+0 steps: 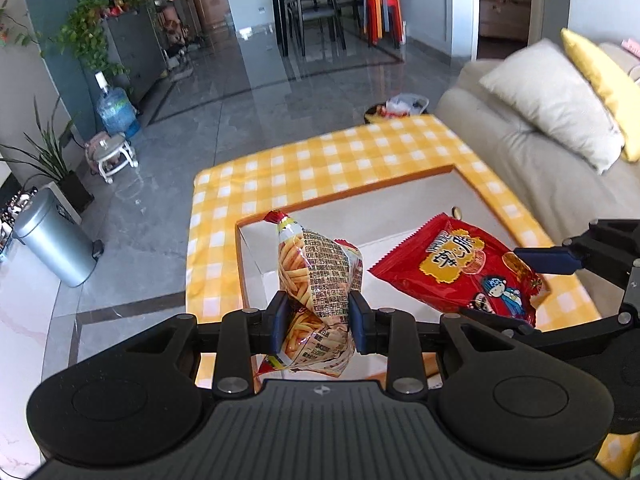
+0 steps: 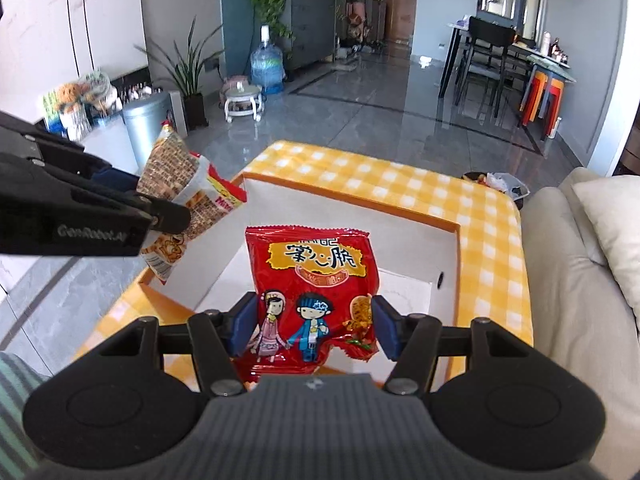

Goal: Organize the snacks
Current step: 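Lower both bags into the box and open both tools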

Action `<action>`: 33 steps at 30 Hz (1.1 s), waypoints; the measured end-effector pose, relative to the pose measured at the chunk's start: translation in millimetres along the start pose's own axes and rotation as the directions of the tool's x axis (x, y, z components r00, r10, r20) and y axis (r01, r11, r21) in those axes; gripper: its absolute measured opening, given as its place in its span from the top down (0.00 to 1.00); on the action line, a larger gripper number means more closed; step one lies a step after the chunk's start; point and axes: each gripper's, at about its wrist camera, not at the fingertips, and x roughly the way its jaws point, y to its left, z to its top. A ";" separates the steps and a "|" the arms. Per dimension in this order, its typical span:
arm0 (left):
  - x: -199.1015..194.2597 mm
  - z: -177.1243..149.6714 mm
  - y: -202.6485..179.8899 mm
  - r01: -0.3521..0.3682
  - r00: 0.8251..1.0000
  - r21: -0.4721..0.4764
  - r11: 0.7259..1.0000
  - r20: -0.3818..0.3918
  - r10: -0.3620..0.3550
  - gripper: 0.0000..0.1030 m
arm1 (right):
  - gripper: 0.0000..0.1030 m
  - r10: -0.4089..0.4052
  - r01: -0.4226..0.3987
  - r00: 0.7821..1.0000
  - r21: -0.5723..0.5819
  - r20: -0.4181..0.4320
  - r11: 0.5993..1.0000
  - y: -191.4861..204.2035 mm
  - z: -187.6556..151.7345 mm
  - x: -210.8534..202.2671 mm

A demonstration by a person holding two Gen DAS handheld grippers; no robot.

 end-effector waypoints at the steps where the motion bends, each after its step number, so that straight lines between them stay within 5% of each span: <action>1: 5.6 1.6 1.0 0.004 1.000 -0.002 1.000 -0.012 -0.004 0.66 | 0.44 0.001 -0.001 1.000 -0.002 -0.014 1.000 -1.3 2.9 7.4; 10: 62.3 10.8 6.2 0.007 0.989 0.044 0.999 -0.147 -0.001 0.66 | 0.44 0.033 -0.035 0.986 -0.010 -0.166 0.999 -5.9 21.6 70.7; 22: 105.3 -2.0 -10.4 0.071 0.951 0.190 0.979 -0.309 -0.009 0.66 | 0.43 0.098 -0.105 0.927 0.001 -0.361 0.994 -6.6 6.4 135.2; 33: 125.0 -3.7 -2.4 0.098 0.919 0.127 0.987 -0.393 -0.041 0.66 | 0.42 0.191 -0.152 0.882 0.122 -0.430 0.981 -13.8 2.4 160.4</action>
